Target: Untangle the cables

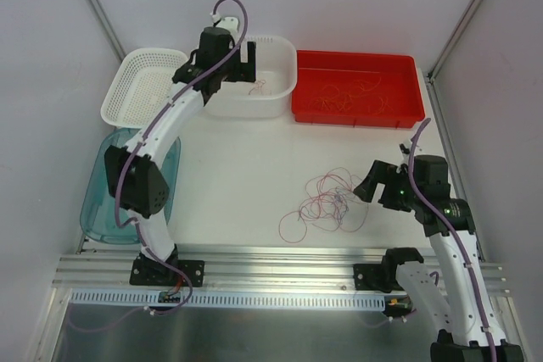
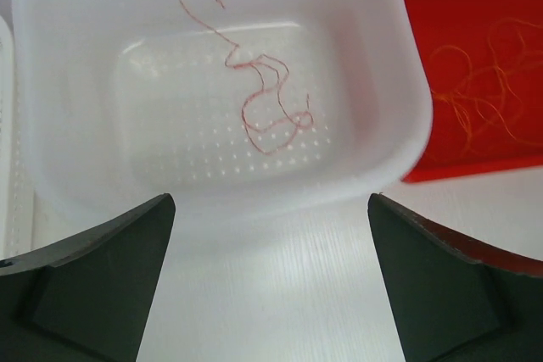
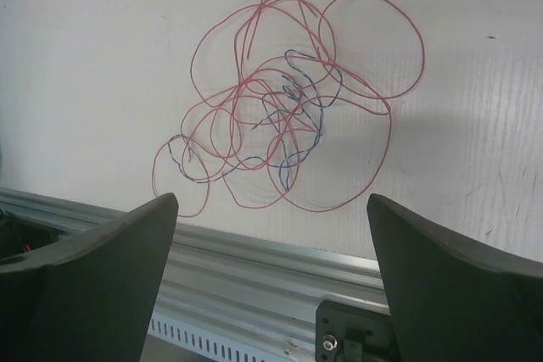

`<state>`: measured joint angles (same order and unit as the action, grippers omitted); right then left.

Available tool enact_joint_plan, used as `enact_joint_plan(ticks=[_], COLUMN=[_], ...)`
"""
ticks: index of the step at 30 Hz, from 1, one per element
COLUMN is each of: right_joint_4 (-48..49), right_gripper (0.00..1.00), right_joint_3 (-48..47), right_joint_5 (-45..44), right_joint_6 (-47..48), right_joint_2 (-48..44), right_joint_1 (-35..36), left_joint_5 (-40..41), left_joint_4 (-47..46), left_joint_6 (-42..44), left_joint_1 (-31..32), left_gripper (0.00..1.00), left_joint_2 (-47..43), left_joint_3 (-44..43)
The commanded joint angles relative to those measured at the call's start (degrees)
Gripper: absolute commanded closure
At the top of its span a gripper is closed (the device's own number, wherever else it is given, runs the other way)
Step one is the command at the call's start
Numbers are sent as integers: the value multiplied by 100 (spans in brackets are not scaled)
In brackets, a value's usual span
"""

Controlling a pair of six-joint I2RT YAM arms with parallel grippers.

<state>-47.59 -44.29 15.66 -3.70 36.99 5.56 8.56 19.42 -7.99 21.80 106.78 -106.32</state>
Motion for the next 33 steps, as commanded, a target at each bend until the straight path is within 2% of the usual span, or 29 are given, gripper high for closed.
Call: enact_joint_plan(ticks=[1, 10, 16, 23, 26, 29, 33], right_joint_4=[382, 1164, 1920, 2254, 2272, 2255, 2202], right_gripper=[0, 3, 13, 31, 43, 50, 53], right_joint_3=[-27, 70, -35, 52, 201, 342, 500], right_joint_5=[-203, -468, -388, -485, -555, -494, -450], right_joint_6=[98, 45, 37, 10, 10, 28, 71], right_joint_2=[211, 1195, 2214, 3112, 3174, 3139, 3007], right_joint_1=[33, 24, 68, 120, 120, 129, 164], left_joint_5=[-784, -2163, -2526, -2272, -2209, -2218, -2235], left_joint_4=[-79, 369, 738, 774, 774, 783, 783], left_joint_6=[-246, -801, -696, -414, -414, -370, -370], left_joint_1=[43, 43, 43, 43, 43, 43, 35], left_gripper=[1, 1, 1, 1, 1, 1, 1], left_joint_2=[-1436, -3925, -4981, -5536, -5414, -5396, -5449], left_joint_3=[795, 4186, 5462, 6307, 6352, 6317, 6343])
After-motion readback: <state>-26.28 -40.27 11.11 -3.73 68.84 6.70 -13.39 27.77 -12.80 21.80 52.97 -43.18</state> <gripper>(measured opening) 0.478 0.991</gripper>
